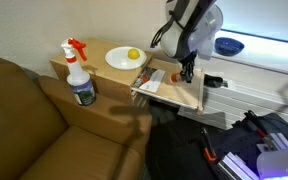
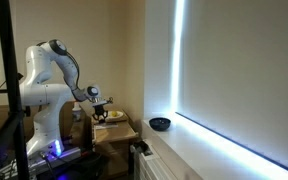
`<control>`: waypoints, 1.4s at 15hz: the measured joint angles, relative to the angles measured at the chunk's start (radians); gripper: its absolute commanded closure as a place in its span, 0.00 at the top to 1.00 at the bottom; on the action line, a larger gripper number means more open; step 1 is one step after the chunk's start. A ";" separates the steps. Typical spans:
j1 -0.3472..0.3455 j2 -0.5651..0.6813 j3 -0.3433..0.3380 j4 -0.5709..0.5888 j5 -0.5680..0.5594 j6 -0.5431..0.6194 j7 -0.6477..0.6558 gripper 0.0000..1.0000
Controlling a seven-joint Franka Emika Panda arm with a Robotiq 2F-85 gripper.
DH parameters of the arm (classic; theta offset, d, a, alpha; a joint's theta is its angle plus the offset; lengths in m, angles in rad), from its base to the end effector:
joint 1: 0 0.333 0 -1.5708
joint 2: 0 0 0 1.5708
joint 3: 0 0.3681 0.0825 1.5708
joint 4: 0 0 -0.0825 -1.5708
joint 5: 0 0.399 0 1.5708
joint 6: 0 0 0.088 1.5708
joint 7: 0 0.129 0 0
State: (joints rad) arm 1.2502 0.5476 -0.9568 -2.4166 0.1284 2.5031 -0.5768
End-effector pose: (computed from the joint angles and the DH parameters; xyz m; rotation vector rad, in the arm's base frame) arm 0.4728 0.1085 0.1832 2.5632 1.0515 -0.3644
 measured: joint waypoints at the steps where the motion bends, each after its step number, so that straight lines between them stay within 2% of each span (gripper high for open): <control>1: -0.002 0.029 0.026 0.045 -0.069 -0.054 0.065 0.44; 3: -0.047 0.059 0.103 0.118 -0.211 -0.130 0.191 0.44; 4: -0.062 0.068 0.119 0.135 -0.229 -0.143 0.203 0.19; 6: -0.100 0.062 0.147 0.145 -0.273 -0.148 0.219 0.19; 9: -0.286 0.015 0.309 0.153 -0.407 -0.219 0.313 0.19; 12: -0.483 0.004 0.475 0.211 -0.519 -0.373 0.384 0.19; 15: -0.644 0.008 0.650 0.296 -0.600 -0.543 0.424 0.19; 18: -0.760 0.027 0.805 0.372 -0.645 -0.685 0.434 0.19; 21: -0.835 0.077 0.902 0.440 -0.672 -0.760 0.434 0.19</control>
State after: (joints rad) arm 0.4153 0.6243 -0.0545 -1.9767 -0.5435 1.7432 -0.1430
